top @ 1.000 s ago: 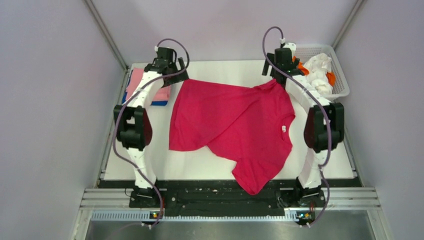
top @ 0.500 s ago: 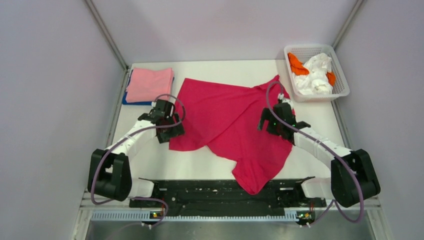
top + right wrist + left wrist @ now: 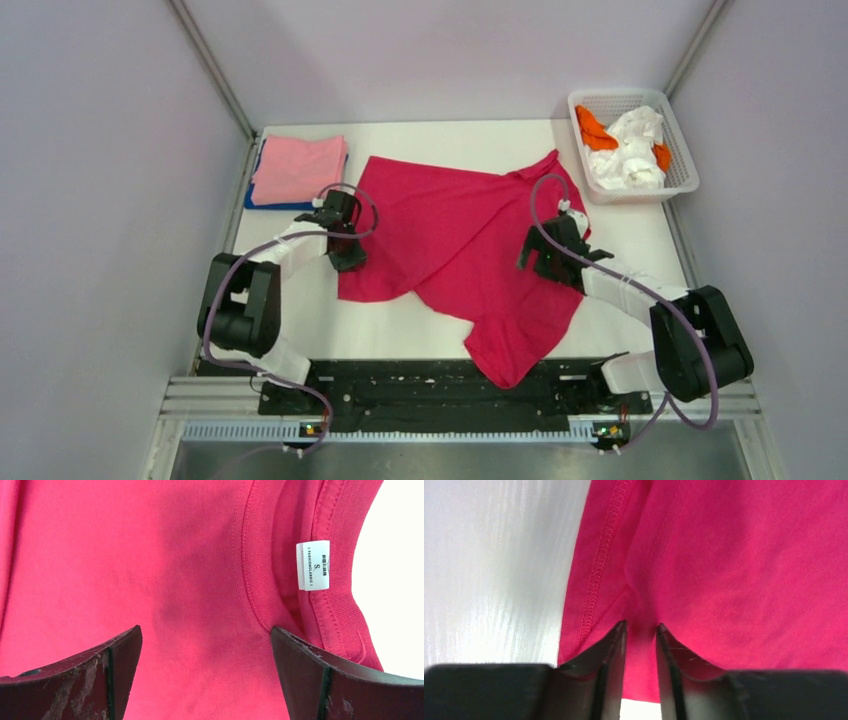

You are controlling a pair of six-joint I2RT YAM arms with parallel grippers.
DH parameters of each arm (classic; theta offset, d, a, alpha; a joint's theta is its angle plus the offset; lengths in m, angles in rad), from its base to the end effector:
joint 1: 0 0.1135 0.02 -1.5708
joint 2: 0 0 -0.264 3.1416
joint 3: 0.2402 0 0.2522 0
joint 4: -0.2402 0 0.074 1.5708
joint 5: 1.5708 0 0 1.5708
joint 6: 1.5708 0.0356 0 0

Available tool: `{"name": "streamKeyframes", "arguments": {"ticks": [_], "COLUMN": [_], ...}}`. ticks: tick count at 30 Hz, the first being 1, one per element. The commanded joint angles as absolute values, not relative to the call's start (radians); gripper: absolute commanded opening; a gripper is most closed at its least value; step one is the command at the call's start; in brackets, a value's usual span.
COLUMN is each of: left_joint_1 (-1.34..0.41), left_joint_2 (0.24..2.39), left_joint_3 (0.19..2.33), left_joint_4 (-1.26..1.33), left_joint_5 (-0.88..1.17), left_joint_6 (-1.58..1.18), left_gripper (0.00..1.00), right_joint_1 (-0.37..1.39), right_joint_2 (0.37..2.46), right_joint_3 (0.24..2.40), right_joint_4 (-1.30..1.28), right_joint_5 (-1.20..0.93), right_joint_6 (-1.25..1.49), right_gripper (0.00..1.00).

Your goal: Fold and stack the t-shirts

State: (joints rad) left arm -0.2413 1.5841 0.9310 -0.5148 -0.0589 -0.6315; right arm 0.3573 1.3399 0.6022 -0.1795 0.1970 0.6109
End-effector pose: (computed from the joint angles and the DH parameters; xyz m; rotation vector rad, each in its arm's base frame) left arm 0.2893 -0.0691 0.1755 -0.5488 2.6920 -0.1638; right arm 0.2342 0.0800 0.1637 0.3944 2.4395 0.1736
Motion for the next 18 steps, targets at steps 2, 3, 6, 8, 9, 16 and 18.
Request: {"name": "streamKeyframes", "arguments": {"ticks": [2,3,6,8,9,16,18], "left_joint_1": [-0.242,-0.242,-0.241,-0.241,-0.24,-0.23,-0.222], "left_joint_2": [1.597,1.602,1.629,1.641,1.641,1.602,1.614], "left_joint_3": [0.985,0.993,1.023,1.042,1.049,1.111,1.137], "left_joint_4": [-0.483,-0.485,-0.508,-0.527,-0.535,-0.593,-0.596], "left_joint_5": [-0.112,-0.117,-0.157,-0.175,-0.182,-0.276,-0.286], "left_joint_6": [-0.648,-0.648,-0.654,-0.653,-0.653,-0.645,-0.639], "left_gripper": [0.23,0.15,0.0,0.0,0.0,0.0,0.0], "right_joint_1": [0.361,0.361,0.361,0.359,0.358,0.337,0.335], "right_joint_2": [1.385,1.389,1.389,1.388,1.39,1.398,1.401], "right_joint_3": [0.606,0.609,0.613,0.615,0.616,0.618,0.62], "right_joint_4": [-0.202,-0.208,-0.228,-0.237,-0.24,-0.258,-0.259], "right_joint_5": [0.254,0.262,0.288,0.303,0.306,0.319,0.32], "right_joint_6": [0.624,0.623,0.623,0.621,0.622,0.619,0.617], "right_gripper": [0.99,0.99,0.99,0.99,0.99,0.99,0.99]}}
